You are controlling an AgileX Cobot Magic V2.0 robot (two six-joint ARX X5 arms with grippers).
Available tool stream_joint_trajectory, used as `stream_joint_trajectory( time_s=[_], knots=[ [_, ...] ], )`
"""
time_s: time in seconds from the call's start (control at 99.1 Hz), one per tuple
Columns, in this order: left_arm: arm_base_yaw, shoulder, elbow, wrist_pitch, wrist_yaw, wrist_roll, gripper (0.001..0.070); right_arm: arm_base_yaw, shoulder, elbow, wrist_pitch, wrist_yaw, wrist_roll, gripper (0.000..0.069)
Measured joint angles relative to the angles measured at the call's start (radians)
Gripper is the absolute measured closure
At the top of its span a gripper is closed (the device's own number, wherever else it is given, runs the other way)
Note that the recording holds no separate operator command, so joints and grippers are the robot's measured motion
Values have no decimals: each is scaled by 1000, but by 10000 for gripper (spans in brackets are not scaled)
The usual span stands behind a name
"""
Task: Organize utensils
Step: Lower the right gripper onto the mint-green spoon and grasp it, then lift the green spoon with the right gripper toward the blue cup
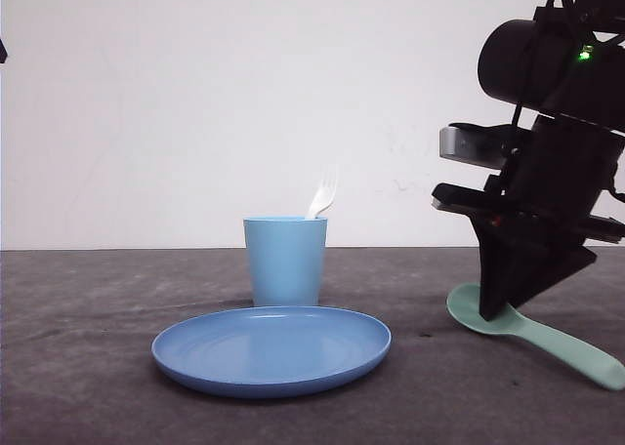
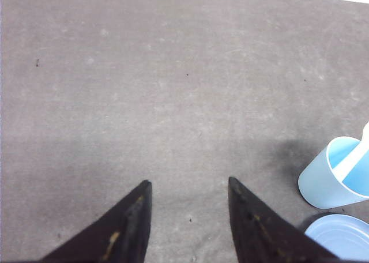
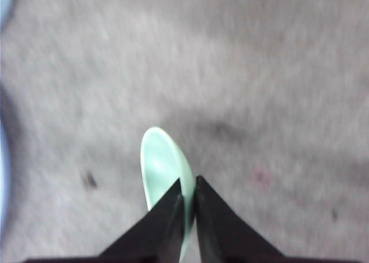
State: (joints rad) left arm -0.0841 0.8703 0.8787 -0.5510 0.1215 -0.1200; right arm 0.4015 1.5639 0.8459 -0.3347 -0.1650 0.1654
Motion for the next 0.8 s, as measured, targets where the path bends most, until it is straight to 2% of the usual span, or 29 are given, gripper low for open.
stream_joint_trajectory(
  time_s=[0.172, 0.434, 0.585, 0.797],
  knots=[
    [0, 0, 0, 0, 0, 0, 470, 34, -67, 16, 28, -18, 0, 667],
    [1, 0, 0, 1, 0, 0, 470, 113, -167, 184, 76, -21, 0, 667],
    [1, 0, 0, 13, 0, 0, 470, 162, -171, 244, 214, -68, -8, 667],
    [1, 0, 0, 26, 0, 0, 470, 216, -148, 244, 425, -70, -46, 667]
  ],
)
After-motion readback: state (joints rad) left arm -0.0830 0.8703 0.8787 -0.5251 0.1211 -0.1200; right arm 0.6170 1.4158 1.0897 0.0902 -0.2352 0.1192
